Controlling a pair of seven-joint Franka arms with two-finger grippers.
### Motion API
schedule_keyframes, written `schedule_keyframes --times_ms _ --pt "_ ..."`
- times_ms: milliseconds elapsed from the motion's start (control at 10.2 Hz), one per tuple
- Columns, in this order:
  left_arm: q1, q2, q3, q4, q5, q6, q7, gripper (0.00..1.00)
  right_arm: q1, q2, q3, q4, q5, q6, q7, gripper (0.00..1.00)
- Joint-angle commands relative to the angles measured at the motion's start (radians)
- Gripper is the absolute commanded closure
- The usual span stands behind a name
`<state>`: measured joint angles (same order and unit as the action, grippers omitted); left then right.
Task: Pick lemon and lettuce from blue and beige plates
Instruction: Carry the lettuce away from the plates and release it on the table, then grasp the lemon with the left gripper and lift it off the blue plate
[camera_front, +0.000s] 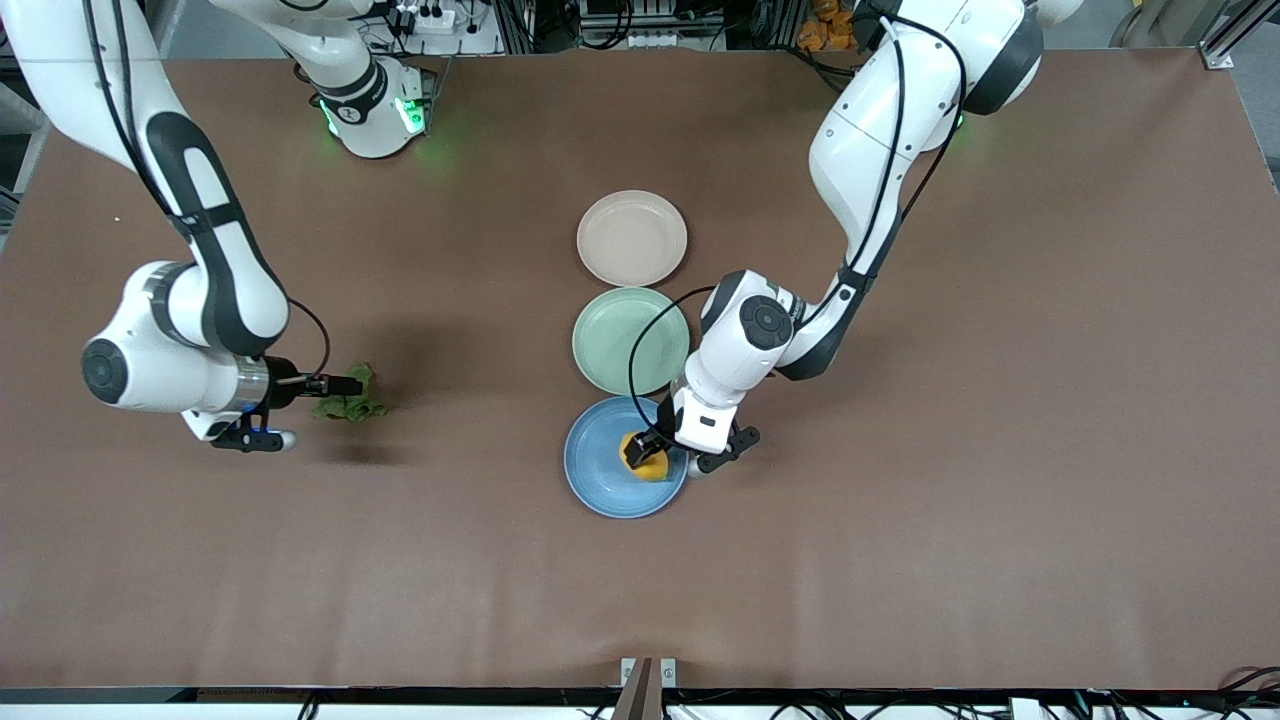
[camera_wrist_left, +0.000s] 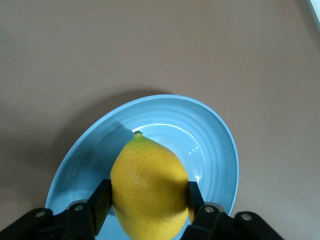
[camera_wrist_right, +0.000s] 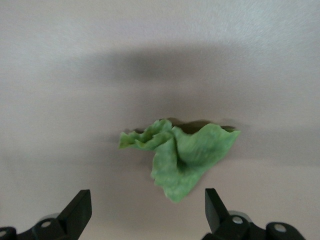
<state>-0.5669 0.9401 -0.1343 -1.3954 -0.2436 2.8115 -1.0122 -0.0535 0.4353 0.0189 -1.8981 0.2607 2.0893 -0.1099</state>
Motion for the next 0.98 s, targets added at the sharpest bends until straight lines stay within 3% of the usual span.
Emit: schedule_keyframes --times_ms 0,197,295,492,886 --pt "-0.002 0.034 -0.004 0.019 -0.023 0.019 0.023 0.48 -0.029 -0.108 -0.004 -0.013 0.011 -0.075 0.009 0.0" --pt "-0.004 0.036 -0.005 0.019 -0.025 0.022 0.023 0.96 -0.037 -0.179 -0.002 0.017 0.011 -0.158 0.03 0.0" --pt "-0.005 0.034 -0.007 0.019 -0.023 0.022 0.02 1.0 -0.035 -0.234 -0.002 0.019 0.003 -0.164 0.079 0.0" --pt "-0.004 0.026 -0.01 0.019 -0.023 0.022 0.015 1.0 -0.029 -0.271 0.012 0.098 -0.154 -0.257 0.14 0.0" --pt "0.021 -0.049 -0.01 0.012 -0.022 0.013 0.007 1.0 -0.009 -0.264 0.012 0.353 -0.182 -0.475 0.182 0.0"
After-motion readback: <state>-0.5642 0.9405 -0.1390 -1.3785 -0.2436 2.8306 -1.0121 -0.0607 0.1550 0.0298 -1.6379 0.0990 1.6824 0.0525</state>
